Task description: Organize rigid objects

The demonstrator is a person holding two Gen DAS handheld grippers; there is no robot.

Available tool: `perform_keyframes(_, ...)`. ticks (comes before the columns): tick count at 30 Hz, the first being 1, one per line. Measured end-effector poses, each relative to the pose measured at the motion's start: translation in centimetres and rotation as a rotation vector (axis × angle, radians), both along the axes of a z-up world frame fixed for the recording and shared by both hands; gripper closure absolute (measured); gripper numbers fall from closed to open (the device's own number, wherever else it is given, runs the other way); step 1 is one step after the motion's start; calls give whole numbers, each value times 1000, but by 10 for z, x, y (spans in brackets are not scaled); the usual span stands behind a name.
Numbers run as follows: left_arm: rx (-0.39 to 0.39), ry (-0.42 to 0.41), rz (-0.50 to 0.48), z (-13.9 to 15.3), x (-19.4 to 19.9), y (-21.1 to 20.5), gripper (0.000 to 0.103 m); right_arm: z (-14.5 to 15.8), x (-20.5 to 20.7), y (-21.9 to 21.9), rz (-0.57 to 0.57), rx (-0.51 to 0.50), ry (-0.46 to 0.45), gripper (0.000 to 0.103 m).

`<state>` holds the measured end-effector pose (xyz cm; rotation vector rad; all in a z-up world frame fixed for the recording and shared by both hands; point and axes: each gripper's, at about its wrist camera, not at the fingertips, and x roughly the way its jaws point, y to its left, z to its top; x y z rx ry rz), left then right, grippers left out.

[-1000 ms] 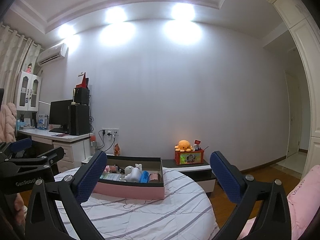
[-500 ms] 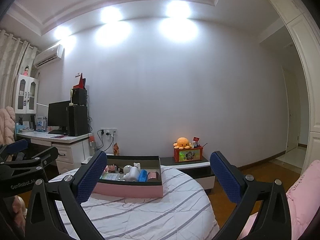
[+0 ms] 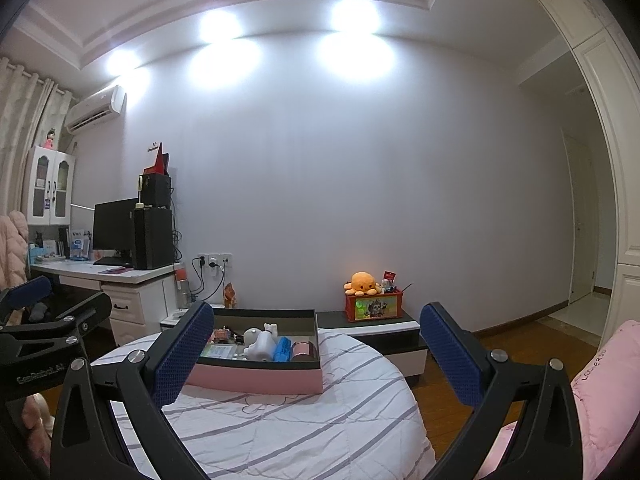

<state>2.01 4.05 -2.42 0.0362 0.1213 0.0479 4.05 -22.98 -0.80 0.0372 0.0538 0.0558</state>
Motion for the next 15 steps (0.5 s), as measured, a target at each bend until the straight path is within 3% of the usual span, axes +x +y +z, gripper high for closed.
perform_keyframes(15, 14, -4, 1, -2, 0, -4, 0, 0, 3, 1, -5, -19, 21, 0)
